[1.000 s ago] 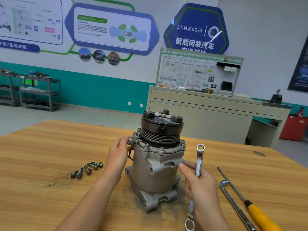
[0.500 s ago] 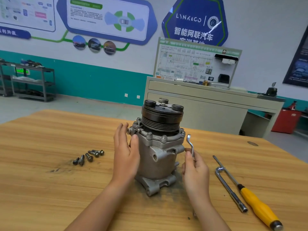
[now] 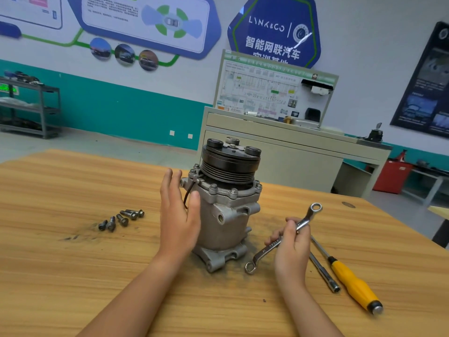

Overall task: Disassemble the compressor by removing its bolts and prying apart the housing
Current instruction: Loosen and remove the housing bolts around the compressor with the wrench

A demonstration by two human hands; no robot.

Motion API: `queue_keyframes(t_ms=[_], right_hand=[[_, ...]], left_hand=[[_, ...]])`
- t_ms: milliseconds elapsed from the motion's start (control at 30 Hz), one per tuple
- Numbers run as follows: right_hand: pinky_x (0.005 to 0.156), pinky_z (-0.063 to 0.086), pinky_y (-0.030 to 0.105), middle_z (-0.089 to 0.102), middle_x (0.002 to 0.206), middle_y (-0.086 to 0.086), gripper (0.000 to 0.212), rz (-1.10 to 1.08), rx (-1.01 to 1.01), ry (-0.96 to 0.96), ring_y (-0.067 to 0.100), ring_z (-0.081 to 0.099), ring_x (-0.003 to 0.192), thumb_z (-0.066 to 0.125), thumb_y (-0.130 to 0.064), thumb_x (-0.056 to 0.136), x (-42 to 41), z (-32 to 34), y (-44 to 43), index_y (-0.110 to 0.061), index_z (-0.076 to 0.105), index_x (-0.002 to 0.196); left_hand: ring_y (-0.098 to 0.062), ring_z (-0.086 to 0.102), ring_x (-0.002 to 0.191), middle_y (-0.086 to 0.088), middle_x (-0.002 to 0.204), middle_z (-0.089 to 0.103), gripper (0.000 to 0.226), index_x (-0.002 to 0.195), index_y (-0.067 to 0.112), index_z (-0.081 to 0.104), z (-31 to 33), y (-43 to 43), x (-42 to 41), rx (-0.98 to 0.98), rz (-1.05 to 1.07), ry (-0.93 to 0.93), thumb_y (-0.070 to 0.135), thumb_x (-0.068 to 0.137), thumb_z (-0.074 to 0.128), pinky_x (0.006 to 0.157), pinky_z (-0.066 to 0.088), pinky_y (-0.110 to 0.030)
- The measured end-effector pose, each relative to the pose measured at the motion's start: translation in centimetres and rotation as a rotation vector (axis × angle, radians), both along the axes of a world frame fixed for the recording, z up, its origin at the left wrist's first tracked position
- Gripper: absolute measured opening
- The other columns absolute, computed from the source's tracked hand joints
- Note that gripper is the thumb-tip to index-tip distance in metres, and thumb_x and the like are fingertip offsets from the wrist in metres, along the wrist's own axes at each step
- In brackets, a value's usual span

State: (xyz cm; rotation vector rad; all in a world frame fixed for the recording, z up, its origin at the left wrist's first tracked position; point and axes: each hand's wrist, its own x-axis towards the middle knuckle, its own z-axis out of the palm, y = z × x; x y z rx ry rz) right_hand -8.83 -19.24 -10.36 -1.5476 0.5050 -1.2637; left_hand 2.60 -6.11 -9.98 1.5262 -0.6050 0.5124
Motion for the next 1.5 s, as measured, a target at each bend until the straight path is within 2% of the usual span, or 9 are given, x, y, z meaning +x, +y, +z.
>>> queue_keyframes(t_ms=[267, 433, 567, 700, 833, 1067, 1167, 1333, 1500], right_hand=[[0.060, 0.050, 0.037, 0.054, 0.055, -0.004, 0.018, 0.085, -0.205, 0.079, 0.009, 0.054, 0.053, 0.035, -0.017, 0.098, -0.4, -0.3, 0.9, -0.032, 0.042, 0.092], [0.054, 0.046, 0.029, 0.051, 0.055, -0.002, 0.018, 0.147, -0.261, 0.154, 0.008, 0.051, 0.052, 0.039, -0.014, 0.097, -0.1, -0.9, 1.2, -0.030, 0.044, 0.090], [0.052, 0.044, 0.020, 0.053, 0.051, -0.006, 0.018, 0.168, -0.269, 0.172, 0.008, 0.051, 0.050, 0.035, -0.016, 0.098, 0.1, -1.1, 1.5, -0.029, 0.045, 0.089], [0.050, 0.037, 0.024, 0.043, 0.053, -0.008, 0.020, 0.155, -0.233, 0.197, 0.007, 0.042, 0.050, 0.034, -0.018, 0.098, 0.0, -0.7, 1.2, -0.032, 0.048, 0.095], [0.055, 0.036, 0.011, 0.050, 0.065, -0.014, 0.023, 0.123, -0.414, 0.374, -0.002, 0.048, 0.058, 0.038, -0.022, 0.098, -0.8, 0.1, 0.6, -0.041, 0.050, 0.099], [0.053, 0.041, 0.030, 0.054, 0.061, -0.006, 0.045, -0.045, -0.696, 0.735, 0.010, 0.052, 0.058, 0.040, -0.018, 0.096, -3.6, 4.2, -1.3, -0.034, 0.038, 0.138], [0.057, 0.042, 0.034, 0.056, 0.066, 0.002, 0.057, -0.085, -0.810, 0.897, 0.024, 0.055, 0.066, 0.034, -0.016, 0.093, -4.1, 6.4, -1.3, -0.048, 0.024, 0.139], [0.060, 0.045, 0.032, 0.054, 0.077, -0.001, 0.058, -0.159, -0.952, 1.058, 0.023, 0.055, 0.076, 0.031, -0.017, 0.092, -3.9, 9.0, -1.3, -0.048, 0.018, 0.139], [0.046, 0.043, 0.027, 0.039, 0.061, -0.007, 0.061, -0.319, -1.072, 1.171, 0.015, 0.046, 0.057, 0.031, -0.011, 0.091, -3.6, 10.4, -1.5, -0.045, 0.017, 0.139]], left_hand=[[0.004, 0.011, 0.139, 0.030, 0.144, 0.005, 0.056, 0.131, 0.047, 0.013, 0.2, 0.4, -1.0, 0.028, -0.076, -0.146, 0.052, 0.081, 0.036, 0.116, 0.018, -0.040], [0.000, 0.010, 0.141, 0.033, 0.144, 0.002, 0.061, 0.131, 0.051, 0.013, 0.2, 0.3, -1.3, 0.069, -0.089, -0.175, 0.054, 0.077, 0.042, 0.113, 0.020, -0.055], [0.006, 0.008, 0.139, 0.031, 0.145, 0.002, 0.067, 0.132, 0.048, 0.013, 0.2, 0.4, -1.3, 0.093, -0.098, -0.185, 0.055, 0.074, 0.046, 0.112, 0.019, -0.058], [0.011, 0.005, 0.137, 0.029, 0.146, 0.002, 0.072, 0.134, 0.043, 0.016, 0.1, 0.4, -1.5, 0.120, -0.094, -0.215, 0.056, 0.072, 0.050, 0.110, 0.019, -0.061], [0.013, 0.005, 0.136, 0.030, 0.146, 0.003, 0.072, 0.133, 0.043, 0.019, 0.1, 0.4, -1.6, 0.126, -0.096, -0.219, 0.057, 0.070, 0.052, 0.110, 0.019, -0.062], [-0.003, 0.014, 0.139, 0.026, 0.146, 0.008, 0.068, 0.129, 0.044, 0.022, 0.4, 0.5, -1.8, 0.130, -0.099, -0.236, 0.055, 0.070, 0.053, 0.108, 0.021, -0.063], [0.000, 0.014, 0.137, 0.025, 0.145, 0.009, 0.069, 0.130, 0.040, 0.023, 0.4, 0.5, -1.9, 0.109, -0.085, -0.244, 0.053, 0.070, 0.053, 0.107, 0.021, -0.064], [0.002, 0.014, 0.136, 0.025, 0.145, 0.009, 0.074, 0.132, 0.035, 0.023, 0.6, 0.6, -2.0, 0.087, -0.080, -0.242, 0.054, 0.068, 0.055, 0.107, 0.021, -0.065], [-0.003, 0.016, 0.139, 0.027, 0.145, 0.007, 0.075, 0.133, 0.039, 0.021, 0.5, 0.6, -1.8, 0.053, -0.113, -0.216, 0.056, 0.068, 0.056, 0.110, 0.021, -0.060]])
